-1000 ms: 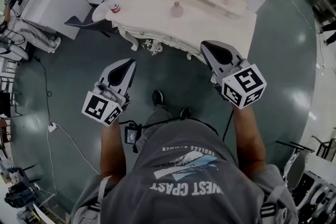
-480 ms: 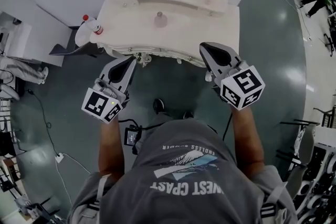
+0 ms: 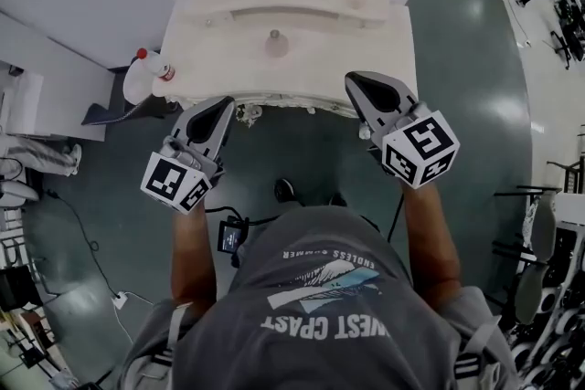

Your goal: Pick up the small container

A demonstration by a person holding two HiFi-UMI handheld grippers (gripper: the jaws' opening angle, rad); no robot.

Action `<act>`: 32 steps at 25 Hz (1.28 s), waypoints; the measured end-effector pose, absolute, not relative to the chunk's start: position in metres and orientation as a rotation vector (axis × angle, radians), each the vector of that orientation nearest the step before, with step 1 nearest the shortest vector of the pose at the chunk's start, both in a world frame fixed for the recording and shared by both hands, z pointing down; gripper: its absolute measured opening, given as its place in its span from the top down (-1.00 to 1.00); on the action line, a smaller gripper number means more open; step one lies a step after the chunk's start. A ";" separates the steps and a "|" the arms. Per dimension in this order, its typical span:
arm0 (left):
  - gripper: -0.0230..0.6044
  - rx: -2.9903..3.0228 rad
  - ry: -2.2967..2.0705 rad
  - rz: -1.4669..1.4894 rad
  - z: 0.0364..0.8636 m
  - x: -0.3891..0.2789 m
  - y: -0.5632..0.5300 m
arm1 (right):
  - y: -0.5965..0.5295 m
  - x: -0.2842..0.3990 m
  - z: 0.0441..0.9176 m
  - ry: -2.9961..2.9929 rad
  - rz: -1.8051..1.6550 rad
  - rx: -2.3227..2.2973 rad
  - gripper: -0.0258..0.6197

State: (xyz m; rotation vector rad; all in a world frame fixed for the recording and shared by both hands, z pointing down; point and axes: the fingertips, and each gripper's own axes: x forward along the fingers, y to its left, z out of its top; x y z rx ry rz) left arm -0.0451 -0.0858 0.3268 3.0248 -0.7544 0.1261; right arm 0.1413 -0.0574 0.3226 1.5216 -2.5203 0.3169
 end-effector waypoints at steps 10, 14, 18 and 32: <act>0.88 3.050 -0.623 0.108 0.332 -0.046 -0.124 | -0.079 0.141 0.325 -2.438 0.321 1.633 0.84; 0.88 3.050 -0.580 0.095 0.334 -0.051 -0.135 | -0.088 0.136 0.326 -2.411 0.318 1.653 0.84; 0.88 3.064 -0.547 0.071 0.330 -0.055 -0.149 | -0.105 0.133 0.322 -2.400 0.306 1.653 0.84; 0.88 2.971 -0.808 0.073 0.341 -0.107 -0.196 | -0.187 0.112 0.345 -2.491 0.284 1.464 0.84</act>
